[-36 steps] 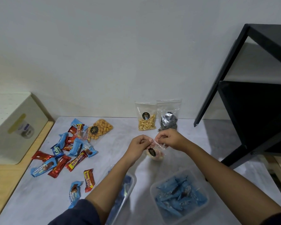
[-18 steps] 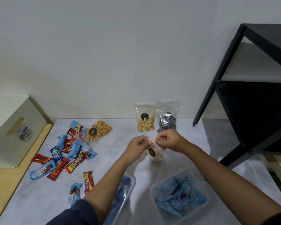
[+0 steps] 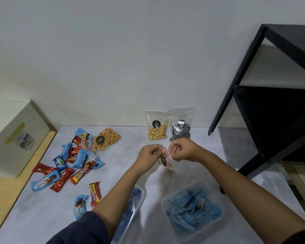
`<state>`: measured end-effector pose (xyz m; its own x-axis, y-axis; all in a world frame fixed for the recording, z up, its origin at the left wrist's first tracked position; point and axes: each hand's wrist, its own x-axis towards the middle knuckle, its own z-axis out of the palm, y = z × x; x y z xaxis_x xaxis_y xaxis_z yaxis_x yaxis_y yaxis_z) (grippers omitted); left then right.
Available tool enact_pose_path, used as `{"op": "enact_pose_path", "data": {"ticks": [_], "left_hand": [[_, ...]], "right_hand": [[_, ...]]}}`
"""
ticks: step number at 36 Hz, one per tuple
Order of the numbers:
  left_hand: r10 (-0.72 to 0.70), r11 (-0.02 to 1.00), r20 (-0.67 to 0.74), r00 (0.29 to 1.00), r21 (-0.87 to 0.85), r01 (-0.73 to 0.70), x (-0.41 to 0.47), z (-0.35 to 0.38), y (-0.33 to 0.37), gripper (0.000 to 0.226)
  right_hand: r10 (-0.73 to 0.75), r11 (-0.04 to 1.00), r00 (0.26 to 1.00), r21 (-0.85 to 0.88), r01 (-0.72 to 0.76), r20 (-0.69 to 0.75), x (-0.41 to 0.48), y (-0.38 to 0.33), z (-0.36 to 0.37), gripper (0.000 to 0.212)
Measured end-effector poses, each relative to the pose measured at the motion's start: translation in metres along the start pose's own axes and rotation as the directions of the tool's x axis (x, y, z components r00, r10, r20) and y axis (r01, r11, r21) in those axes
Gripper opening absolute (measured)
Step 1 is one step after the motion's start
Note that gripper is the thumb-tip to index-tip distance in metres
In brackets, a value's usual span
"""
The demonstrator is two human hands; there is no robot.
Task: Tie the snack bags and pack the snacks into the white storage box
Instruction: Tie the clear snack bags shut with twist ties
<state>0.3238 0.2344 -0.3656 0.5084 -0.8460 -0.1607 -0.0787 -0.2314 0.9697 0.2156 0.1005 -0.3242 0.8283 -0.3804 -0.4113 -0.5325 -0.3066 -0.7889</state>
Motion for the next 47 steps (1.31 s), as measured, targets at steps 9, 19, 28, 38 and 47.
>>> {"op": "enact_pose_path", "data": {"ticks": [9,19,28,38,47], "left_hand": [[0.007,0.999,-0.069,0.998,-0.046,-0.010,0.001,0.004,-0.001,0.023],[0.016,1.000,-0.030,0.999,0.007,-0.015,-0.004,-0.004,-0.003,0.017],[0.015,0.995,-0.059,0.998,0.100,-0.009,-0.007,-0.012,-0.002,0.026],[-0.039,0.995,-0.232,0.972,-0.096,0.017,-0.004,-0.004,-0.003,0.017],[-0.001,1.000,-0.345,0.938,-0.018,-0.006,0.010,0.006,-0.014,0.023]], "right_hand": [[0.075,0.995,0.988,-0.072,-0.065,0.135,-0.013,0.009,-0.013,0.013],[0.038,0.998,0.999,-0.048,-0.036,0.032,-0.009,0.000,-0.003,0.012],[0.035,0.997,0.999,-0.067,-0.032,0.035,-0.002,-0.005,0.003,0.012],[-0.187,0.982,0.982,-0.008,0.186,-0.015,-0.001,0.009,-0.001,0.009],[-0.333,0.942,0.905,-0.126,0.309,-0.266,0.025,0.031,0.003,0.021]]}}
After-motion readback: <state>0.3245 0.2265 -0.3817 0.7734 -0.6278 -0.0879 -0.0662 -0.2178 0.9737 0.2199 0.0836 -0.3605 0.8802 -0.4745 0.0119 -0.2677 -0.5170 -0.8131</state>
